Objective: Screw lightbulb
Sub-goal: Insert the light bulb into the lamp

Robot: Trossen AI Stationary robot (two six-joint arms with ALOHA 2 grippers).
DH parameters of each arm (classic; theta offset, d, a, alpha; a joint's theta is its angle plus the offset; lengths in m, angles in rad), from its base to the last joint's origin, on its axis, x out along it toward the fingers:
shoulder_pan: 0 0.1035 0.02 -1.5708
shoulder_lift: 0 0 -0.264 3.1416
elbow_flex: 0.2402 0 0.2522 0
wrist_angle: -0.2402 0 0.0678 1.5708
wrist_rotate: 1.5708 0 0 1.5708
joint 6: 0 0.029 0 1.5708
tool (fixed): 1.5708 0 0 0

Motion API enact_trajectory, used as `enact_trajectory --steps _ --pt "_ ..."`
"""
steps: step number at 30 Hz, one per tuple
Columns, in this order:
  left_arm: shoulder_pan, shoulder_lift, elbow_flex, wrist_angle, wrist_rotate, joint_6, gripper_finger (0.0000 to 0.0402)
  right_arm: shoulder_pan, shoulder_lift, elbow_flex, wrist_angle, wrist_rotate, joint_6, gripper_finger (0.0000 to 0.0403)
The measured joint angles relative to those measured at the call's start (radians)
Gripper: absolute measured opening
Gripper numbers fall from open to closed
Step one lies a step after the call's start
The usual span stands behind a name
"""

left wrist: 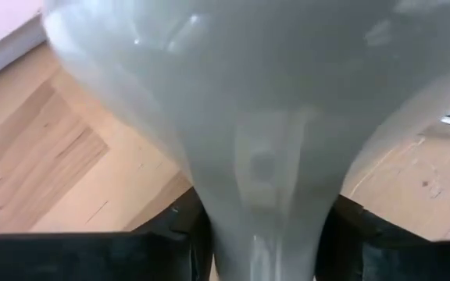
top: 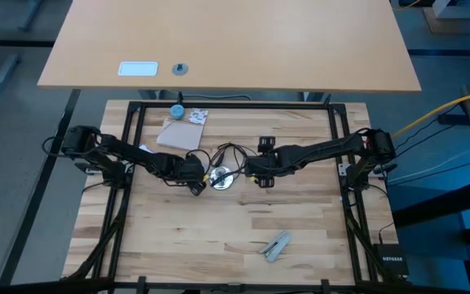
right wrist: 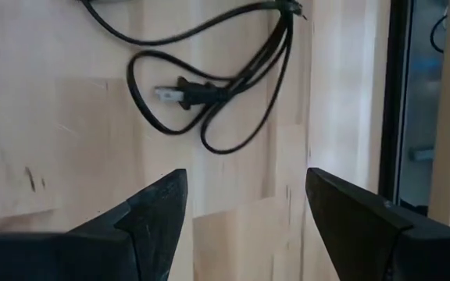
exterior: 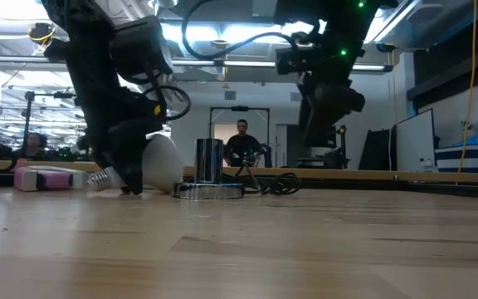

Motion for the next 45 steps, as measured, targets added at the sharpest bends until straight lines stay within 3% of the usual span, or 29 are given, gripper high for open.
enact_trajectory --steps 10,16,29,42,45 --pt "0.001 -0.033 -0.001 0.181 -0.094 0.038 0.0139 0.0 0.004 0.001 0.028 -0.05 0.07 0.0266" --pt "0.002 -0.139 0.0 0.223 -0.113 0.092 0.0139 0.0 0.005 -0.043 0.056 -0.072 0.132 0.0263" --pt "-0.01 -0.423 0.001 0.226 -0.176 0.273 0.0139 0.001 0.005 -0.119 0.2 -0.139 0.125 0.0179" --pt "-0.023 -0.433 -0.057 0.232 -0.174 0.29 0.0148 0.001 0.005 -0.119 0.259 -0.139 0.124 0.0166" --pt "-0.042 -0.436 -0.059 0.306 -0.171 0.336 0.015 0.001 0.005 -0.119 0.258 -0.139 0.121 0.0167"
